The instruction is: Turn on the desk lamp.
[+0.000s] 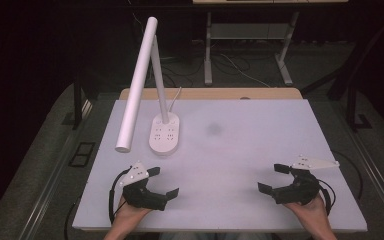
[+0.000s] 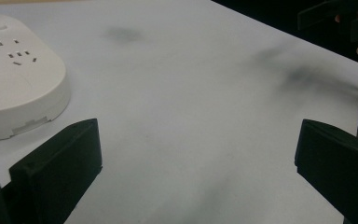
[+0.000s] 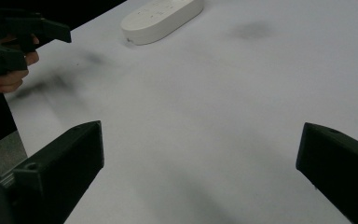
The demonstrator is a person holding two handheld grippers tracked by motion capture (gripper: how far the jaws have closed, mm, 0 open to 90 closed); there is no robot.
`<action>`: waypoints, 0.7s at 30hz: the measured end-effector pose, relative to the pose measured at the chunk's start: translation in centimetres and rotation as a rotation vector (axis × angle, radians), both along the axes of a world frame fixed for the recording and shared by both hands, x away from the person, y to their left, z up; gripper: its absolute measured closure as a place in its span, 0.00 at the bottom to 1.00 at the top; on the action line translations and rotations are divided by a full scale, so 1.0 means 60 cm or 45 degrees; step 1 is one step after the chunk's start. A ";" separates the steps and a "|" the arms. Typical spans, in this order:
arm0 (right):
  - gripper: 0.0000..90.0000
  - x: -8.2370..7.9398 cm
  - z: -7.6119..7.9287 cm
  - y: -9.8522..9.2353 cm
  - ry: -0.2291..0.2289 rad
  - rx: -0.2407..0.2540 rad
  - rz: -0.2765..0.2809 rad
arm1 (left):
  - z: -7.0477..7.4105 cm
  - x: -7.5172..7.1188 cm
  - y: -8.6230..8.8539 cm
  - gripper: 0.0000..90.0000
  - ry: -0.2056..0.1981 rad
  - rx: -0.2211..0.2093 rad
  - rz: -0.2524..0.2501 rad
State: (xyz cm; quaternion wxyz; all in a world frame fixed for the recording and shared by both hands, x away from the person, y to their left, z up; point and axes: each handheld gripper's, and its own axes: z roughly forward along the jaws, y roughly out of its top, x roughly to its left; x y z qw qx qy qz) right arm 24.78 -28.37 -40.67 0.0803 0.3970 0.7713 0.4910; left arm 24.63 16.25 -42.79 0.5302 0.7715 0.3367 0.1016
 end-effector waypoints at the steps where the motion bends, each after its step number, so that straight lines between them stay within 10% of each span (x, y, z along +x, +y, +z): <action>1: 0.00 0.000 0.000 -0.001 0.000 -0.001 0.002 | 0.000 0.000 0.000 0.00 0.002 0.005 -0.001; 21: 0.00 0.002 0.000 -0.002 0.032 -0.022 0.007 | 0.000 0.000 0.007 0.00 0.001 0.012 0.000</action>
